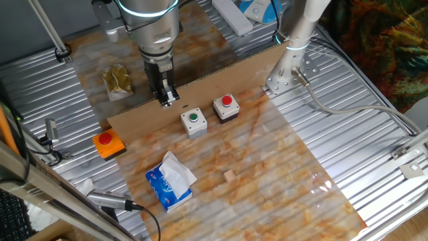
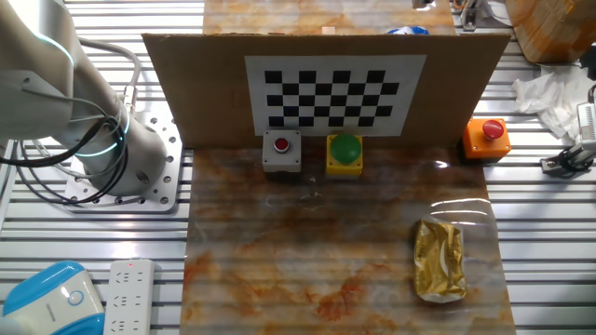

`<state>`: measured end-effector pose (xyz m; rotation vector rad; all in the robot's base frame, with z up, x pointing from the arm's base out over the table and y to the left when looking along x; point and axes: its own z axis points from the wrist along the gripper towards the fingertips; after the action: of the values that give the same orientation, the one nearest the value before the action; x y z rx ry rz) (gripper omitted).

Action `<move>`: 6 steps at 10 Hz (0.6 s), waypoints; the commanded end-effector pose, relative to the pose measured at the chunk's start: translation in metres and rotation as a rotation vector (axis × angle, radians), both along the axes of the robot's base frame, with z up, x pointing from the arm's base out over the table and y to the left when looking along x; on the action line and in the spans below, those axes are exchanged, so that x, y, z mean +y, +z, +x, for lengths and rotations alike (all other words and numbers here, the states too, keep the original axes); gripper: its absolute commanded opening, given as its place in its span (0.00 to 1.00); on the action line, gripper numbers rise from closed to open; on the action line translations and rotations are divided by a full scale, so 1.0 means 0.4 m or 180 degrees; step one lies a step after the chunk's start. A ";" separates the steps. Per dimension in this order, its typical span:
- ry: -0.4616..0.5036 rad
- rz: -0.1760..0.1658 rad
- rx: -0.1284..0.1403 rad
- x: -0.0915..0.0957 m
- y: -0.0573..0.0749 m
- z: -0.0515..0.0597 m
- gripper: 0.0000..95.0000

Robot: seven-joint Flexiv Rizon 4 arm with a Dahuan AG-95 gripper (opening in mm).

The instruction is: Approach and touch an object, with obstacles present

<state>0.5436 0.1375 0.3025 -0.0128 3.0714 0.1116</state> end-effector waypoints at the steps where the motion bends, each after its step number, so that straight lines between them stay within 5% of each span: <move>1: 0.0011 0.0017 0.0003 0.001 0.001 -0.001 0.00; 6: -0.0017 -0.0057 0.0078 0.046 0.041 0.028 0.00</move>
<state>0.5571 0.1600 0.3199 -0.0040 3.0987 0.0779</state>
